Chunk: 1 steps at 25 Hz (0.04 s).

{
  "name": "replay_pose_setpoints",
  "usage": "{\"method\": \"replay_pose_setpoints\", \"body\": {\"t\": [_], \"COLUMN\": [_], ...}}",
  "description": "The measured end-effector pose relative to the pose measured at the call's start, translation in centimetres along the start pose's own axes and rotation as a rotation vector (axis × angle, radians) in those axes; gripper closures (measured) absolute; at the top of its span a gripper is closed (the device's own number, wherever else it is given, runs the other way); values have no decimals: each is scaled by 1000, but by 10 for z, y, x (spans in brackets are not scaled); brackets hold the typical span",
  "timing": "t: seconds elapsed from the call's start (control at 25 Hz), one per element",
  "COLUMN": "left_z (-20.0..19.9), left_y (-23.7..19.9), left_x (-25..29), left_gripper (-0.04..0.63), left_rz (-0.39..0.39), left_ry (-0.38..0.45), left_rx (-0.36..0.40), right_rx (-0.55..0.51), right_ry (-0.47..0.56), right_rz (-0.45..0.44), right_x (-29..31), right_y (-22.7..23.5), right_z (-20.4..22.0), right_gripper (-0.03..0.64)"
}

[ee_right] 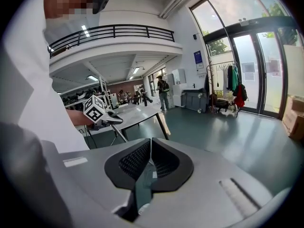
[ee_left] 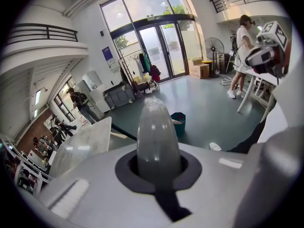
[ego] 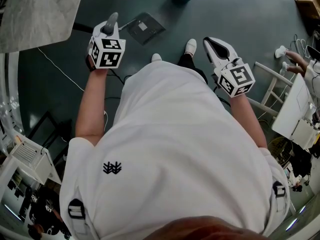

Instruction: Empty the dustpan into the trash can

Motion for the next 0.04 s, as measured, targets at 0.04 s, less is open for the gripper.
{"method": "replay_pose_setpoints", "body": {"t": [0.04], "left_z": [2], "left_y": [-1], "left_x": [1], "left_gripper": [537], "left_rz": [0], "left_ry": [-2], "left_rx": [0], "right_rx": [-1], "right_ry": [-2], "right_rz": [0], "right_x": [2], "right_y": [0], "right_z": [0], "right_gripper": [604]}}
Point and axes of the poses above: the fingertips, and each gripper's own axes: x forward along the fingers, y to its right, z out of its underside, the point moved 8 cm from there along -x, backward along the fingers, and after that the axes turned 1 degree about -x, right-handed, at the moved point
